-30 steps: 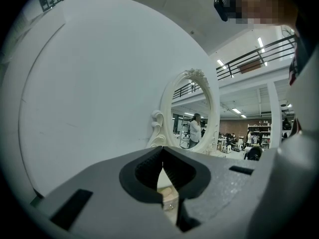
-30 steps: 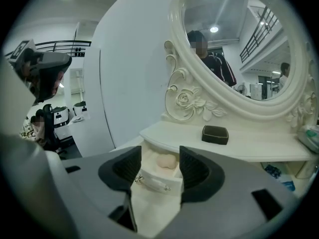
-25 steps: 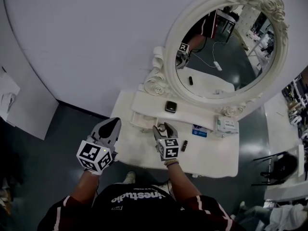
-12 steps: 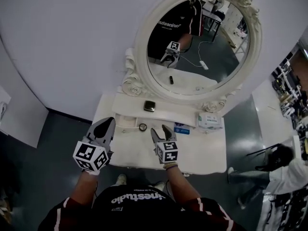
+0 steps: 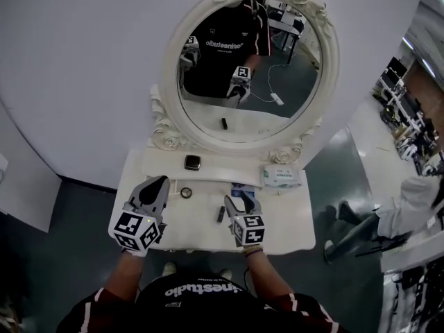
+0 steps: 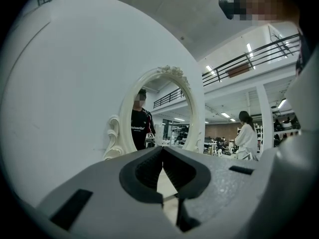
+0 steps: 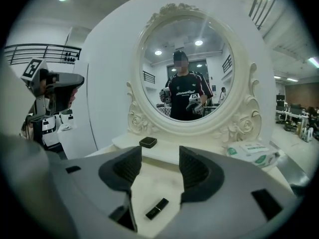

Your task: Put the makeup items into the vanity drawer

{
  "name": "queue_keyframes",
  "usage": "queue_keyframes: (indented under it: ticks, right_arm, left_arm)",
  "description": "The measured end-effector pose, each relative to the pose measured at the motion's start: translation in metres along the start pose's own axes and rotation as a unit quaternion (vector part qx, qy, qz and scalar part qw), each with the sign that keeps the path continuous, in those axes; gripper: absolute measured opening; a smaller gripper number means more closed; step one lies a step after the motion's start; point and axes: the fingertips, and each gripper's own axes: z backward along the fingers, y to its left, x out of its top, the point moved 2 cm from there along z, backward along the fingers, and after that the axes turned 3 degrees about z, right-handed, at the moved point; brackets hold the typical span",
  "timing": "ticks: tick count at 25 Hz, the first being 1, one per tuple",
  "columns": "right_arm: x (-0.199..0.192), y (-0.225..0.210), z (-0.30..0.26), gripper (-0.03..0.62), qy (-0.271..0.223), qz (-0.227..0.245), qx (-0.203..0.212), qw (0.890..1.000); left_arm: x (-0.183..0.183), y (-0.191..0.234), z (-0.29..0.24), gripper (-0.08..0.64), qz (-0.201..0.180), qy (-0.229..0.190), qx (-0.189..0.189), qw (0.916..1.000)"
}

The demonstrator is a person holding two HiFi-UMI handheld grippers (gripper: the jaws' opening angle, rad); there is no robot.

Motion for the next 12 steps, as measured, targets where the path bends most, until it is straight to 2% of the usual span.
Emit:
queue_keyframes:
  ticks: [7, 12]
  right_arm:
    - [0.018, -0.029, 0.043, 0.227, -0.029, -0.020, -0.013, 0.999]
    - [0.043, -0.037, 0.065, 0.227, -0.047, -0.015, -0.018, 0.999]
  left_arm:
    - [0.003, -0.026, -0.027, 0.006, -0.009, 0.001, -0.015, 0.9998]
    - [0.008, -0.040, -0.039, 0.006, -0.020, -0.002, -0.023, 0.9995]
